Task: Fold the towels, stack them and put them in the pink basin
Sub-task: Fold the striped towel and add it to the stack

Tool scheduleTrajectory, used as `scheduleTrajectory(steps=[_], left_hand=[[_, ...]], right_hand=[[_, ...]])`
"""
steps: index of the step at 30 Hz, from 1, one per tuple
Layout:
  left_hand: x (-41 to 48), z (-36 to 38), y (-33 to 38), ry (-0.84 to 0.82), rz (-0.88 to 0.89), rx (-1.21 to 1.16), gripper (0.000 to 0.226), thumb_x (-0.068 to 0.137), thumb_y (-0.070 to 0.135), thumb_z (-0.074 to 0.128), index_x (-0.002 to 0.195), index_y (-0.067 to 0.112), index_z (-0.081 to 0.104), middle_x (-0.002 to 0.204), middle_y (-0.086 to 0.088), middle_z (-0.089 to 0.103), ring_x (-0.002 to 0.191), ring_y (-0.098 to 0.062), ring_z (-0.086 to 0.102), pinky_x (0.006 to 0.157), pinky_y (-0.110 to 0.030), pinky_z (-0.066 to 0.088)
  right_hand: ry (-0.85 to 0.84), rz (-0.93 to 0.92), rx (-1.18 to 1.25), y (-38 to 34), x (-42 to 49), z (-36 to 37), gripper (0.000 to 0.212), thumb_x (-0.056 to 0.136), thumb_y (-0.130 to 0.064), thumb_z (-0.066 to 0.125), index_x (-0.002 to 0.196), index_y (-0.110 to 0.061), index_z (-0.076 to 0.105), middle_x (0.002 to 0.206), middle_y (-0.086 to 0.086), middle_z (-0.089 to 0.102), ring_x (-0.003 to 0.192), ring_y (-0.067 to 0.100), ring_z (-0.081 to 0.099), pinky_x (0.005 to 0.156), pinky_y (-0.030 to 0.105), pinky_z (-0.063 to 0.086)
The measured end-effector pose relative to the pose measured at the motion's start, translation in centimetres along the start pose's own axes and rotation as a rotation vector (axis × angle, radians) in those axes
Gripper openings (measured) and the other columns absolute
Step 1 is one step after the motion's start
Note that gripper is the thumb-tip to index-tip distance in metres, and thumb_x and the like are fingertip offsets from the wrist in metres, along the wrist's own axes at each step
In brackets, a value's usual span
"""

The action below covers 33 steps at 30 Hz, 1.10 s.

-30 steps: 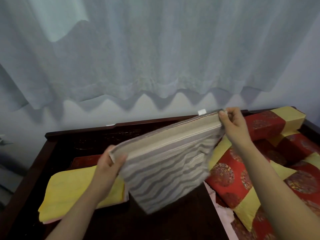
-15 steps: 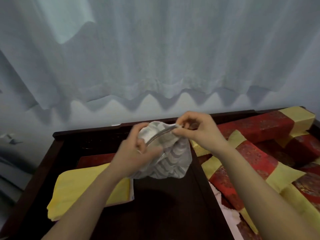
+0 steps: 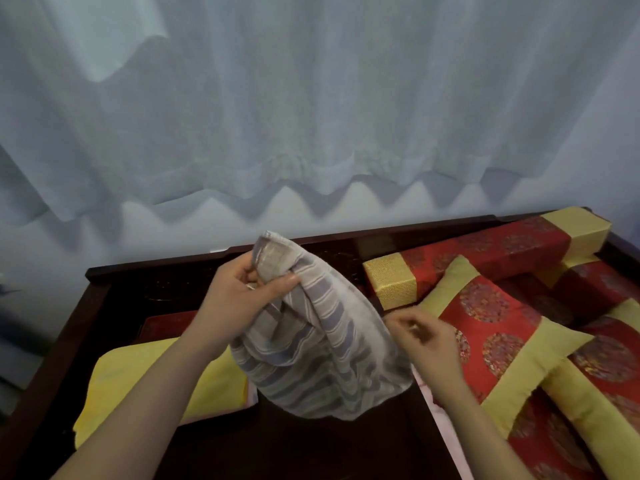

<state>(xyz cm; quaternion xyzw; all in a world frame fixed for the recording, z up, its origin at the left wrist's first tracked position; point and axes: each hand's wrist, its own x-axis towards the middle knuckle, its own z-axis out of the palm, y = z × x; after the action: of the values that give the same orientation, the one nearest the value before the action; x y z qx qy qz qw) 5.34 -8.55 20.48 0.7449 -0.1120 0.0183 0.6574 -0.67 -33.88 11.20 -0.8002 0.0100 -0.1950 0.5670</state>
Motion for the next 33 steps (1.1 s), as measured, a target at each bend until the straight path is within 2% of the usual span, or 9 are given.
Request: scheduleTrajectory(steps=[5,10,14,19,21,23,27,30,33], left_hand=[[-0.1,-0.7,1.0,-0.002,0.024,0.048,0.018,0.075,0.002,0.073,0.081,0.018,0.069,0.068,0.011,0.073,0.064,0.001,0.066,0.058,-0.012,0.051],[0.2,-1.5,1.8,0.013,0.064,0.115,0.011,0.073,0.014,0.076,0.076,0.023,0.071,0.068,0.008,0.072,0.063,-0.001,0.065,0.058,-0.015,0.052],[0.5,-2.7,1.3,-0.012,0.089,0.336,0.039,0.058,0.056,0.077,0.077,0.023,0.072,0.067,-0.022,0.061,0.060,-0.015,0.050,0.058,-0.027,0.042],[0.6,-4.6,-0.5,0.089,0.025,0.453,0.047,0.055,0.064,0.075,0.080,0.024,0.070,0.076,-0.025,0.063,0.062,-0.016,0.052,0.058,-0.032,0.046],[0.7,-5.6,-0.9,0.134,-0.010,0.466,0.055,0.054,0.065,0.069,0.077,0.016,0.068,0.077,-0.024,0.065,0.063,-0.017,0.054,0.063,-0.038,0.050],[1.0,-6.9,-1.1,0.210,-0.039,0.452,0.061,0.054,0.065,0.073,0.074,0.008,0.066,0.079,-0.027,0.065,0.064,-0.018,0.054,0.068,-0.043,0.053],[1.2,-9.7,-1.9,0.320,-0.068,0.382,0.063,0.052,0.060,0.081,0.079,0.005,0.067,0.086,-0.033,0.064,0.067,-0.020,0.055,0.071,-0.045,0.053],[0.9,-9.0,-2.6,0.192,-0.022,0.464,0.055,0.055,0.059,0.081,0.075,0.010,0.068,0.081,-0.030,0.063,0.065,-0.018,0.052,0.056,-0.027,0.044],[0.9,-6.6,-2.9,0.128,0.034,0.495,0.056,0.056,0.065,0.071,0.075,0.012,0.066,0.073,-0.023,0.062,0.062,-0.013,0.051,0.060,-0.036,0.047]], right_hand=[[0.109,-0.384,-0.158,-1.5,-2.6,1.7,0.017,0.082,0.002,0.064,0.083,-0.014,0.070,0.072,-0.002,0.064,0.060,0.014,0.057,0.053,0.031,0.044],[-0.484,-0.167,-0.601,1.4,-0.8,5.0,0.030,0.086,-0.024,0.048,0.115,-0.032,0.054,0.105,-0.006,0.065,0.088,0.020,0.066,0.071,0.036,0.051],[-0.690,-0.116,-1.076,2.7,1.0,7.4,0.051,0.087,-0.025,0.057,0.134,-0.019,0.038,0.142,0.005,0.037,0.097,0.035,0.063,0.066,0.035,0.038],[-0.750,-0.121,-1.295,2.3,1.7,8.6,0.035,0.091,-0.012,0.051,0.126,-0.010,0.053,0.138,0.014,0.037,0.109,0.033,0.057,0.071,0.036,0.038],[-0.701,-0.164,-1.177,3.5,2.4,7.8,0.023,0.089,-0.013,0.054,0.111,-0.013,0.062,0.125,0.008,0.047,0.104,0.029,0.057,0.069,0.033,0.039],[-0.595,-0.125,-0.784,5.0,2.7,5.9,0.007,0.083,-0.022,0.065,0.088,-0.027,0.065,0.100,-0.003,0.052,0.088,0.017,0.059,0.066,0.030,0.043],[-0.271,0.274,0.042,6.5,1.5,1.8,0.017,0.067,-0.012,0.083,0.066,-0.018,0.068,0.077,0.002,0.057,0.066,0.008,0.051,0.065,0.023,0.042],[-0.341,0.363,-0.072,7.5,1.3,1.2,0.025,0.055,-0.028,0.088,0.067,-0.017,0.069,0.077,0.004,0.059,0.064,0.007,0.053,0.065,0.023,0.045],[-0.330,0.298,-0.150,5.4,2.6,2.0,0.034,0.056,-0.025,0.089,0.083,-0.033,0.068,0.093,-0.001,0.063,0.081,0.010,0.057,0.074,0.026,0.049]])
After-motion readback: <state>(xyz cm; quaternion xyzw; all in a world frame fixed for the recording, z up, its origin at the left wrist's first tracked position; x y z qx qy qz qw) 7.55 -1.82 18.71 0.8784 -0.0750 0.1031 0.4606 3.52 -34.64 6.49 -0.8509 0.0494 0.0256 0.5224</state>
